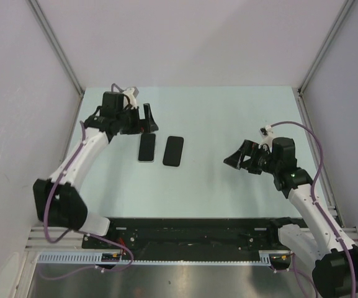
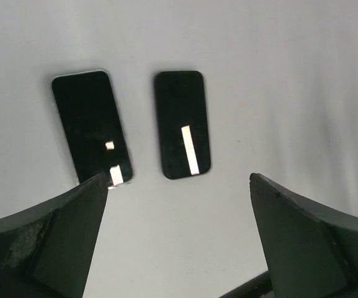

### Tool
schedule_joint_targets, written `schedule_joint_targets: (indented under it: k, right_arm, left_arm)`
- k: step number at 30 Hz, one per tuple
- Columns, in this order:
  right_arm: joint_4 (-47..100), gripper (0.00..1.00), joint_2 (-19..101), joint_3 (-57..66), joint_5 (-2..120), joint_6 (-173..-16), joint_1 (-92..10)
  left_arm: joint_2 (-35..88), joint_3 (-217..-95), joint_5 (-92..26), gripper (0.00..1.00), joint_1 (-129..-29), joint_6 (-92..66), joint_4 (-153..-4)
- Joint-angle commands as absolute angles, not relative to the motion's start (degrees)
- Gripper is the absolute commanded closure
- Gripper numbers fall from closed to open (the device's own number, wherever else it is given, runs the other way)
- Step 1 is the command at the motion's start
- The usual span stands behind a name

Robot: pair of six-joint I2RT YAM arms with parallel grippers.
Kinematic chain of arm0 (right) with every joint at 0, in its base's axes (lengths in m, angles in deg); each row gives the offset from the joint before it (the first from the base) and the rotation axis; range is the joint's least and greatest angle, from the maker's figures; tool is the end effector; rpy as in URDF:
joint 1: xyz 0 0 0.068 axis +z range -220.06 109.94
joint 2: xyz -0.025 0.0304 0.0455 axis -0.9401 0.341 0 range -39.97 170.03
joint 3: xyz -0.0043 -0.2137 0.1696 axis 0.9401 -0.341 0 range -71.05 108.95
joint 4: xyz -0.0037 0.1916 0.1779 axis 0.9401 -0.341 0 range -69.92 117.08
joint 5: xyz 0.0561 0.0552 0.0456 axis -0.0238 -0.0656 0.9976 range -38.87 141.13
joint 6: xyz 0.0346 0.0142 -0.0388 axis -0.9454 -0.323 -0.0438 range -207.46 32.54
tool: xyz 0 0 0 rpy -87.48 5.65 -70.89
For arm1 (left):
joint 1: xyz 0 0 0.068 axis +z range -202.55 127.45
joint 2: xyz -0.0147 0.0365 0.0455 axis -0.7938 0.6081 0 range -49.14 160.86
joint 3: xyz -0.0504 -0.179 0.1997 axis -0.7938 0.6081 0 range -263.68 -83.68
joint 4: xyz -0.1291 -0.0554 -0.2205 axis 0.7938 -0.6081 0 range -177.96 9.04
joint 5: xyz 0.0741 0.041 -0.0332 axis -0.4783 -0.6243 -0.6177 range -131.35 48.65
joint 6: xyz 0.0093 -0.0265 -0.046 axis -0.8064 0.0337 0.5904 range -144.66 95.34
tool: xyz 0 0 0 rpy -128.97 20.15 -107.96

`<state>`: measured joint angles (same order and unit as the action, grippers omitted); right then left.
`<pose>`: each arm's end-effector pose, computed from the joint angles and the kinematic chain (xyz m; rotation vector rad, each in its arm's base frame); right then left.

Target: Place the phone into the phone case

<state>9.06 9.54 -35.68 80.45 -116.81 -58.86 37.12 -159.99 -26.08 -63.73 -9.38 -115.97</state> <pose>0.1828 0.0540 0.2568 0.0326 2.2032 0.9527 0.3230 -0.0735 0.3173 0.0470 2.3845 -0.5367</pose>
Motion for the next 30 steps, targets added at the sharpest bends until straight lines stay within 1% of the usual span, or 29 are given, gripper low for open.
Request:
schedule_joint_targets:
  k: [1, 3, 4, 6, 11, 14, 17, 30]
  right_arm:
    - [9.24, 0.0, 11.35, -29.05, 81.45, -118.22, -58.64]
    - [8.98, 0.0, 12.32, -25.71, 82.42, -119.01, -58.64]
    - [8.98, 0.0, 12.5, -24.57, 83.12, -119.28, -58.64]
    - [9.85, 0.0, 12.5, -22.63, 83.82, -119.98, -58.73]
    - [13.01, 0.0, 11.45, -21.66, 85.32, -121.12, -58.81]
    - [13.28, 0.0, 11.09, -21.66, 85.41, -121.39, -58.73]
    - [13.11, 0.0, 10.83, -21.57, 85.23, -121.3, -58.73]
    - [13.2, 0.0, 11.18, -21.66, 85.15, -121.04, -58.64]
  left_arm:
    - [24.12, -150.93, -20.89, 0.0, -67.39, -7.09, -106.39]
    - [18.91, -145.4, -19.21, 0.0, -68.62, -6.56, -101.48]
    - [14.1, -143.64, -16.94, 0.0, -69.5, -6.21, -99.96]
    - [10.29, -138.98, -14.29, 0.0, -70.21, -4.9, -96.63]
    - [0.72, -132.83, -12.52, 0.0, -70.56, -4.54, -95.82]
    - [-2.63, -129.75, -12.17, 0.0, -70.56, -4.45, -95.29]
    - [-3.7, -128.24, -11.91, 0.0, -70.56, -4.27, -95.03]
    - [-4.49, -128.59, -10.85, 0.0, -70.56, -4.45, -94.15]
